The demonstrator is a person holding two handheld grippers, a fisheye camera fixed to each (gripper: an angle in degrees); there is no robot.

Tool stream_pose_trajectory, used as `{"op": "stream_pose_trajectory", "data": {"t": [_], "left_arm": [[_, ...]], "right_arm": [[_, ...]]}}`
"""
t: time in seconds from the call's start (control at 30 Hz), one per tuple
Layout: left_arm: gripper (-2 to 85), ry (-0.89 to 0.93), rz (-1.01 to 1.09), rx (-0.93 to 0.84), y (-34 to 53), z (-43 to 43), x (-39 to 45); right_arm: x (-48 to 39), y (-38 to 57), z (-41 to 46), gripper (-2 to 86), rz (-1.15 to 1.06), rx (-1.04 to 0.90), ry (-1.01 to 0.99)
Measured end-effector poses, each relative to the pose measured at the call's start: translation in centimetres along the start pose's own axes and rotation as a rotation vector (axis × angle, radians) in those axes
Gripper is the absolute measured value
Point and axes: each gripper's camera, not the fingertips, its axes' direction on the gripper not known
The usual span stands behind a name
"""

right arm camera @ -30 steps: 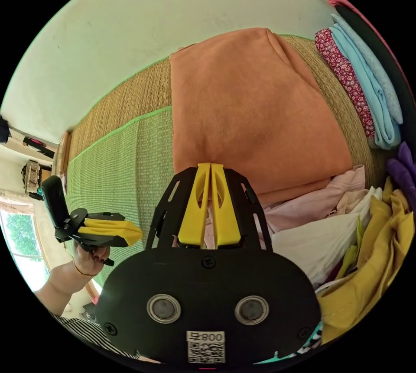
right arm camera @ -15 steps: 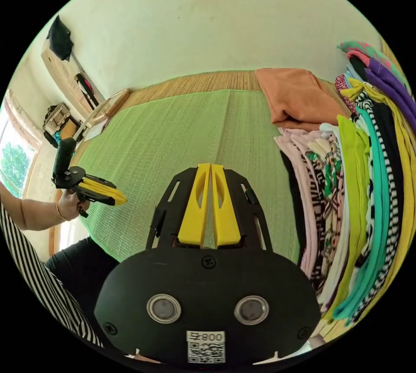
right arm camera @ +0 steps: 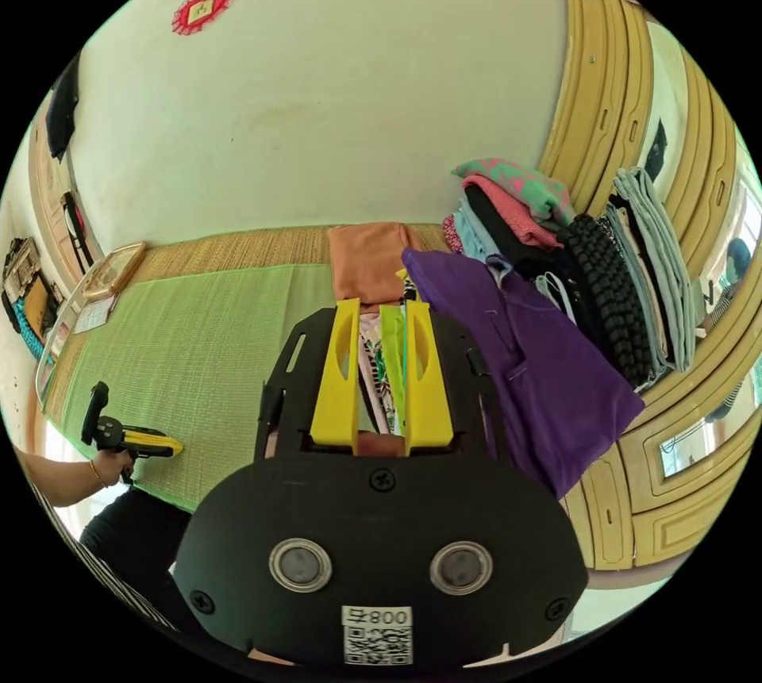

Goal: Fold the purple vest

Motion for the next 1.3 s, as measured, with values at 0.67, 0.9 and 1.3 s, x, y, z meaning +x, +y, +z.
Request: {"op": "stream_pose_trajectory", "data": {"t": [0.67, 0.9, 1.3], "left_arm": [[0.2, -0.016, 0.007, -0.035, 4.4, 2.3, 0.9], [0.2, -0.007, -0.013, -0.036, 6.1, 2.5, -0.2], [0.1, 0.229, -0.026, -0.050, 8.8, 2.1, -2.1]], "right_arm": [[9.4, -5.6, 4.2, 2.3, 0.038, -0.187, 0.086], [13.8, -5.0, 2.7, 0.1, 0.078, -0.172, 0.044], [22.4, -0.1, -5.6, 0.2, 0.217, -0.011, -0.336]]}}
